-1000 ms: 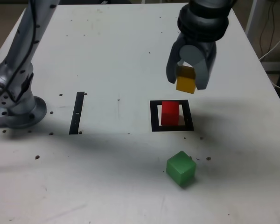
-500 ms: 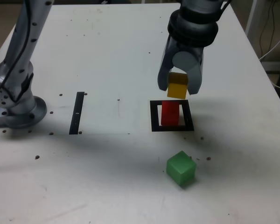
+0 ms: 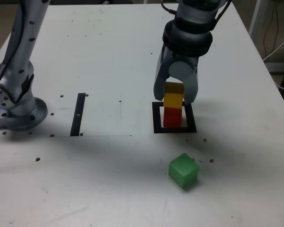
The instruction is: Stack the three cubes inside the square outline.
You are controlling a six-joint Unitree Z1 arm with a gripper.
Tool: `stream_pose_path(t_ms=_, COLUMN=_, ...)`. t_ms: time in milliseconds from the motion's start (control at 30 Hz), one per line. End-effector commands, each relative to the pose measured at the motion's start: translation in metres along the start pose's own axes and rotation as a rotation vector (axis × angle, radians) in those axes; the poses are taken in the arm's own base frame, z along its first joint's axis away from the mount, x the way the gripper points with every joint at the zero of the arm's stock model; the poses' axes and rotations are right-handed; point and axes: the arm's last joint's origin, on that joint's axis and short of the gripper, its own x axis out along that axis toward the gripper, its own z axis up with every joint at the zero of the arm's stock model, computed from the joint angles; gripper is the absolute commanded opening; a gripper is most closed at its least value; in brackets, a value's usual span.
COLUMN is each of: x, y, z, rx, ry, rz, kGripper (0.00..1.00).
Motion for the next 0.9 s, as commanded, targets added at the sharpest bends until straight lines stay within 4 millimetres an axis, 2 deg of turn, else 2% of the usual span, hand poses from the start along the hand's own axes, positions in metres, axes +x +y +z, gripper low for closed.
stream_pose_path(t_ms=0, x=-0.002, y=0.000, z=-0.003, rx=-0.004, ry=-0.012, rz=-0.002, kGripper=0.36)
stream_pose_path(t_ms=867, x=0.012, y=-0.001, z=0.003, rx=-0.006, ry=-0.013, rz=-0.021, kGripper=0.36)
